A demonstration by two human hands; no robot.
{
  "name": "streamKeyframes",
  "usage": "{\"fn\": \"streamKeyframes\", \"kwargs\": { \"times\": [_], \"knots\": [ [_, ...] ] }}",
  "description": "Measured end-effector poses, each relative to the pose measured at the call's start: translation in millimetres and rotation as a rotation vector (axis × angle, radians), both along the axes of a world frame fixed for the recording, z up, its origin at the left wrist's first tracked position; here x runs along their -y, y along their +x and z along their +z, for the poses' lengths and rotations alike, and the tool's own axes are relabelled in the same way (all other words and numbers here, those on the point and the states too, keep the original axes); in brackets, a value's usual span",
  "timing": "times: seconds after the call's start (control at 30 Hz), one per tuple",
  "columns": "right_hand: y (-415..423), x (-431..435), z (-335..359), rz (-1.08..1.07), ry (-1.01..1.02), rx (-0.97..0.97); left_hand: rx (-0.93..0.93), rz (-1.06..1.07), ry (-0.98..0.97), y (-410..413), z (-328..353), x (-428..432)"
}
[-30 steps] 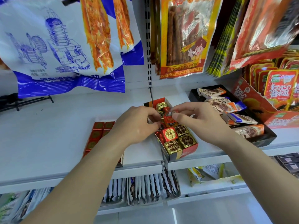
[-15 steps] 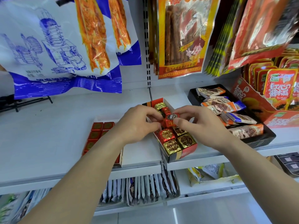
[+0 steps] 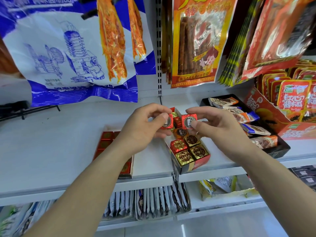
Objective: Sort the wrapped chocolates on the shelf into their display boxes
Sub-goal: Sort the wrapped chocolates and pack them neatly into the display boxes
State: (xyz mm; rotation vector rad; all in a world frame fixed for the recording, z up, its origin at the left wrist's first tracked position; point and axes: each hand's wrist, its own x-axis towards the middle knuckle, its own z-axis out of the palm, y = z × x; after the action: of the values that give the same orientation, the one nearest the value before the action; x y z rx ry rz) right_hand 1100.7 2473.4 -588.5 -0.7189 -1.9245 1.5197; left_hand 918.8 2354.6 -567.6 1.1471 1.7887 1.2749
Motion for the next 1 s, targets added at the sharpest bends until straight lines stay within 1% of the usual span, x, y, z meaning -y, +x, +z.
{"fn": "streamKeyframes", "kwargs": {
  "times": [0.1, 0.2, 0.3, 0.4, 0.63, 0.7, 0.87, 0.93, 1.0],
  "knots": [
    [-4, 3, 2, -0.011, -0.018, -0.047, 0.035, 0.032, 0.039, 4, 0, 1],
    [-8, 5, 3, -0.018, -0.089, -0.105, 0.104, 0.058, 0.067, 8, -4, -1],
    [-10, 8, 4, 0.006, -0.141, -0.126, 0.175, 0.048, 0.101, 11, -7, -3],
    [-11, 7, 3, -0.017, -0.138, -0.120, 0.230, 0.012, 0.100, 12, -5, -4],
    [-9, 7, 1, -0.051, -0.075, -0.087, 0.102, -0.110, 0.075, 11, -7, -4],
    [-9, 7, 1, -0.081, -0.071, -0.115, 0.100, -0.085, 0.103, 11, -5, -6],
    [-9, 6, 3, -0.138, -0.009, -0.119, 0.001, -0.004, 0.131, 10, -1, -9],
    [-9, 7, 3, -0.145, -0.035, -0.108, -0.017, 0.016, 0.138, 11, -3, -9],
    [-10, 9, 4, -0.150, -0.104, -0.107, -0.035, 0.046, 0.151, 12, -3, -9]
  ]
}}
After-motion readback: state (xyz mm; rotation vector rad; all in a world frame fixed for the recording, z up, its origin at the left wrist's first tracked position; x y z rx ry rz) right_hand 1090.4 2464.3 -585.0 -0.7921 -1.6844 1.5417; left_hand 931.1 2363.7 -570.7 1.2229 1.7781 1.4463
